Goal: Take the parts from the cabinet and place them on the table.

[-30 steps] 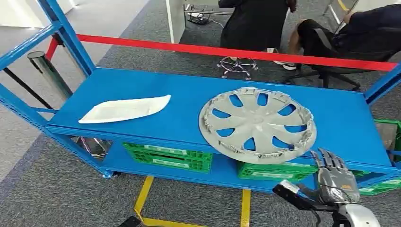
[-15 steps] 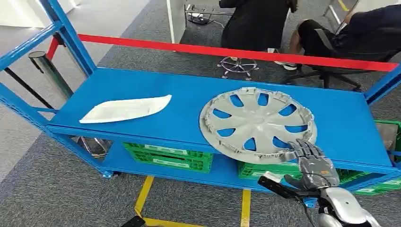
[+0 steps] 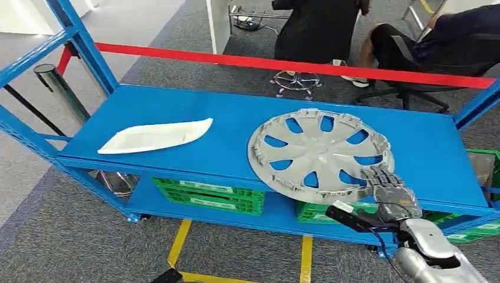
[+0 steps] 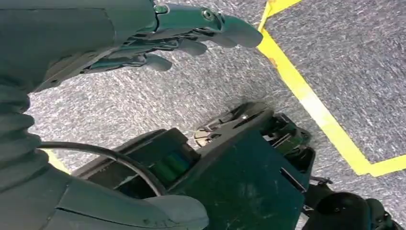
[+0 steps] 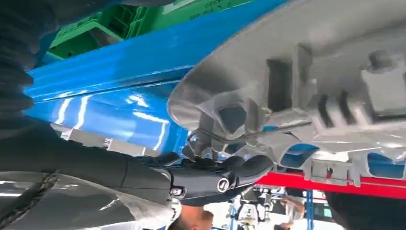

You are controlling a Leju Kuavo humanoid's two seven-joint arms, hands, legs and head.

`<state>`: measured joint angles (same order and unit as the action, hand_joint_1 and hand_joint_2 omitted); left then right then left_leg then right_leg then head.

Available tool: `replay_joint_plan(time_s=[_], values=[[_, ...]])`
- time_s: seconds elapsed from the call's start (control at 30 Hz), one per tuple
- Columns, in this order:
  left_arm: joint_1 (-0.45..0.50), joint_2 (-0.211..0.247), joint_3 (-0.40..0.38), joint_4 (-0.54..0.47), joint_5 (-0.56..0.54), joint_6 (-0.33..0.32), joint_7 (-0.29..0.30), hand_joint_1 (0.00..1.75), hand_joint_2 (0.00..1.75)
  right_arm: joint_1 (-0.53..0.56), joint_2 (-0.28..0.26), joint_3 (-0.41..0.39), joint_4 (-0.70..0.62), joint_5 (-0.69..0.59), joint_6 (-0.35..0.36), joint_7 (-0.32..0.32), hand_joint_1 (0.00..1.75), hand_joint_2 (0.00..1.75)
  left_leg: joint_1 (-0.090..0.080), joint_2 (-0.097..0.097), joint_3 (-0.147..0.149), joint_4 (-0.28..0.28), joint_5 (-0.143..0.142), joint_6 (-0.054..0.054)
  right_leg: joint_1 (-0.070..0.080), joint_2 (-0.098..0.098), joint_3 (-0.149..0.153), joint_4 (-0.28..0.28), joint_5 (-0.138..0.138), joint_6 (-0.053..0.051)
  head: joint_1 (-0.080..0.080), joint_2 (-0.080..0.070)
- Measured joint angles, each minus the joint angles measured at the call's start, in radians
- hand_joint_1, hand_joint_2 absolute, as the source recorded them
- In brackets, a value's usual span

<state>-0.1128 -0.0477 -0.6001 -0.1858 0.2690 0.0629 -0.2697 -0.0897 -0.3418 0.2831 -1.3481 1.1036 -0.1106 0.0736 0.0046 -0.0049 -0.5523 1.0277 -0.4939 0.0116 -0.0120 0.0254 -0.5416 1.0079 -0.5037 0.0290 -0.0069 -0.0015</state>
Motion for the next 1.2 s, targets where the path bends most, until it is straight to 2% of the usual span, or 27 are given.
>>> replay_joint_plan(time_s=[0.17, 0.2, 0.27, 0.4, 0.57, 0.7, 0.83, 1.0, 1.03, 1.07, 1.1, 1.2], values=[[-0.003, 0.0, 0.0, 0.0, -0.008, -0.003, 0.0, 0.0, 1.75, -0.076, -0.005, -0.001, 0.068, -0.014, -0.005, -0.034, 0.0, 1.75, 0.0, 0.0, 0.0, 0.0, 0.001, 0.0, 0.0, 0.0, 0.0, 0.0, 0.001, 0.0, 0.0, 0.0], [-0.003, 0.0, 0.0, 0.0, -0.009, -0.004, 0.0, 0.0, 1.75, -0.089, -0.005, -0.001, 0.079, -0.017, -0.003, -0.041, 0.19, 1.75, 0.0, 0.0, 0.0, 0.0, 0.001, 0.0, 0.0, 0.0, 0.0, 0.0, 0.001, 0.0, 0.0, 0.0], [-0.003, 0.0, 0.0, 0.0, -0.011, -0.006, 0.0, 0.0, 1.75, -0.108, -0.005, 0.0, 0.097, -0.027, 0.005, -0.058, 1.75, 1.75, 0.0, 0.0, 0.0, 0.0, 0.001, 0.0, 0.0, 0.0, 0.0, 0.0, 0.001, 0.0, 0.0, 0.0], [-0.007, 0.0, 0.0, 0.0, -0.019, -0.01, 0.0, 0.0, 1.75, -0.137, -0.005, 0.014, 0.146, -0.05, 0.016, -0.105, 1.75, 1.75, 0.0, 0.003, 0.0, 0.0, 0.001, 0.0, 0.0, 0.005, 0.0, 0.0, 0.002, 0.0, 0.0, 0.0], [-0.011, 0.0, 0.0, 0.0, -0.022, -0.01, 0.0, 0.0, 1.75, -0.152, -0.005, 0.04, 0.172, -0.05, 0.019, -0.122, 1.75, 1.75, 0.0, 0.007, 0.0, 0.0, 0.002, -0.002, 0.0, 0.007, -0.001, 0.0, 0.006, -0.001, 0.0, 0.0], [-0.011, 0.0, 0.0, 0.0, -0.026, -0.012, 0.0, 0.0, 1.75, -0.172, -0.005, 0.071, 0.174, -0.085, 0.059, -0.147, 1.75, 1.75, 0.0, 0.008, 0.0, 0.0, 0.006, -0.003, 0.0, 0.009, -0.002, 0.0, 0.01, -0.001, 0.0, 0.0], [-0.011, 0.0, 0.0, 0.0, -0.024, -0.014, 0.0, 0.0, 1.75, -0.195, -0.006, 0.117, 0.14, -0.138, 0.101, -0.16, 1.75, 1.75, 0.001, 0.008, 0.0, 0.0, 0.01, -0.003, 0.0, 0.009, -0.002, 0.0, 0.013, -0.002, 0.0, 0.0], [-0.006, 0.002, 0.006, 0.0, 0.005, -0.024, -0.011, 0.0, 1.75, -0.203, -0.011, 0.208, 0.013, -0.149, 0.118, -0.155, 1.75, 1.75, 0.001, 0.007, -0.002, 0.0, 0.013, -0.002, 0.001, 0.008, -0.006, 0.001, 0.015, -0.001, 0.0, 0.0], [-0.005, 0.002, 0.009, 0.0, 0.012, -0.027, -0.016, 0.0, 0.0, -0.202, -0.014, 0.228, -0.014, -0.148, 0.117, -0.156, 1.75, 1.75, 0.001, 0.007, -0.002, 0.0, 0.013, -0.002, 0.001, 0.008, -0.006, 0.001, 0.015, -0.001, 0.0, 0.0], [-0.005, 0.002, 0.012, 0.0, 0.018, -0.03, -0.02, 0.0, 0.0, -0.199, -0.014, 0.246, -0.038, -0.145, 0.115, -0.156, 1.75, 1.75, 0.001, 0.007, -0.003, 0.0, 0.013, -0.002, 0.001, 0.007, -0.007, 0.001, 0.015, -0.001, 0.0, 0.0], [-0.005, 0.002, 0.018, 0.0, 0.023, -0.03, -0.024, 0.0, 1.75, -0.196, -0.018, 0.267, -0.07, -0.137, 0.109, -0.156, 1.75, 1.75, 0.001, 0.005, -0.005, 0.0, 0.013, -0.002, 0.001, 0.005, -0.008, 0.002, 0.015, -0.001, 0.0, 0.0], [0.001, 0.005, 0.026, 0.0, 0.025, -0.027, -0.024, 0.0, 1.75, -0.187, -0.029, 0.319, -0.165, -0.104, 0.081, -0.146, 1.75, 1.75, 0.001, 0.003, -0.009, 0.0, 0.013, -0.002, 0.001, 0.003, -0.011, 0.002, 0.014, -0.001, -0.001, 0.0]])
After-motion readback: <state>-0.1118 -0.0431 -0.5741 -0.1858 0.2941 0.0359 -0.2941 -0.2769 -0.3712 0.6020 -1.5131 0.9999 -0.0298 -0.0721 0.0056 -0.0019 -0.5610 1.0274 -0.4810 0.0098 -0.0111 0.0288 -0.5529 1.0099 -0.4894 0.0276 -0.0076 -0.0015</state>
